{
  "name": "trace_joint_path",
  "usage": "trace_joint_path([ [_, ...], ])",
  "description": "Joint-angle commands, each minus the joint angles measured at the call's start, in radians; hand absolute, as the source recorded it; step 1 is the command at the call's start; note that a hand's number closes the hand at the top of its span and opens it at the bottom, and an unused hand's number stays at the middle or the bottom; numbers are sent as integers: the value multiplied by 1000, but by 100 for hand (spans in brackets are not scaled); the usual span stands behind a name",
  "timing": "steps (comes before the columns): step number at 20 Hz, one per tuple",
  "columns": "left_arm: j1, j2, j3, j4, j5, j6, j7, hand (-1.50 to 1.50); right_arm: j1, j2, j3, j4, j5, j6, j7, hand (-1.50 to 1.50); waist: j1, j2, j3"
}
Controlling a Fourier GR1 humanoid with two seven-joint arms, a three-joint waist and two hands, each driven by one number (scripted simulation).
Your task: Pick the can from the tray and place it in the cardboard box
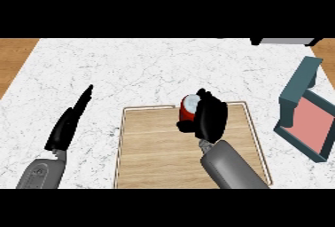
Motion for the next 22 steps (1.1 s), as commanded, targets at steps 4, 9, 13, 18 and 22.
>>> trace_joint_path([
  [4, 22, -32, -29, -24, -20, 17, 3, 0, -267, -40, -196, 220, -134, 348, 15, 150, 4, 6, 2],
  [9, 16, -9, 10, -12, 8, -16, 1, 0, -423, -14, -206, 218, -38, 426, 129, 150, -16, 0, 2],
  [13, 10, 16, 28, -9, 6, -23, 13, 0, -482, -84, -216, 145, 32, 505, 203, 150, -28, -4, 1],
  [18, 96, -25, -10, -49, -26, 18, -11, 0, -513, -148, -296, 40, 49, 614, 251, 150, -38, -12, 2],
  [22, 72, 13, 32, -22, 2, -15, -24, 0, -519, -209, -359, -28, 79, 690, 259, 150, -40, -10, 1],
])
